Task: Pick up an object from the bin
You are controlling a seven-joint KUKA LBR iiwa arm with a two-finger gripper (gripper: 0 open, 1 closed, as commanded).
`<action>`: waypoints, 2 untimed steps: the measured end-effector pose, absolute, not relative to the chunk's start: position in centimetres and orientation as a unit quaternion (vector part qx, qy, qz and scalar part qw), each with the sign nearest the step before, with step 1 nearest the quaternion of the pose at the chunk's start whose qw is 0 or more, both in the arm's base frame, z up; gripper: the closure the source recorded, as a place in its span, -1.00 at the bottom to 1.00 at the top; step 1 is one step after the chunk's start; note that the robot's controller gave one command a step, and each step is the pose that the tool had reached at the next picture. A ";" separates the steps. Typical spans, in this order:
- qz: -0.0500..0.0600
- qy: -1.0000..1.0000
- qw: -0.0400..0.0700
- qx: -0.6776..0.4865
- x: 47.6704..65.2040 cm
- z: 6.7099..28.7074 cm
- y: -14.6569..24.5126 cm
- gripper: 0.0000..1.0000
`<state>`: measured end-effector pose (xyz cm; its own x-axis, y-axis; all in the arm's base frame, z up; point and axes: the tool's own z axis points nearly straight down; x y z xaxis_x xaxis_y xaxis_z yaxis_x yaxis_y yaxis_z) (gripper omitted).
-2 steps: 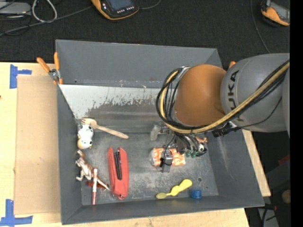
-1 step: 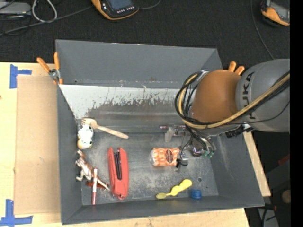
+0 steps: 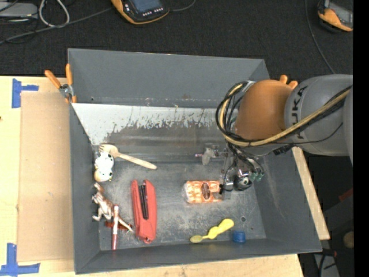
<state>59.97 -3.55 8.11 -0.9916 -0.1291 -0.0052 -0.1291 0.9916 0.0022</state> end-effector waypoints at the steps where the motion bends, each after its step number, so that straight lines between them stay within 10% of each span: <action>1: 0.001 0.999 0.000 0.041 57.2 7.3 -3.5 -1.00; 2: 0.001 1.000 0.000 0.008 57.0 7.1 -3.4 -1.00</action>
Offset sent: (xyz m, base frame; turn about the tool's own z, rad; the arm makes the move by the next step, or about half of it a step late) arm -0.0054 0.0000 -0.0111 -0.0588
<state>56.97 -3.37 7.13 -0.9999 0.0161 0.0000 0.0161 0.9999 0.0030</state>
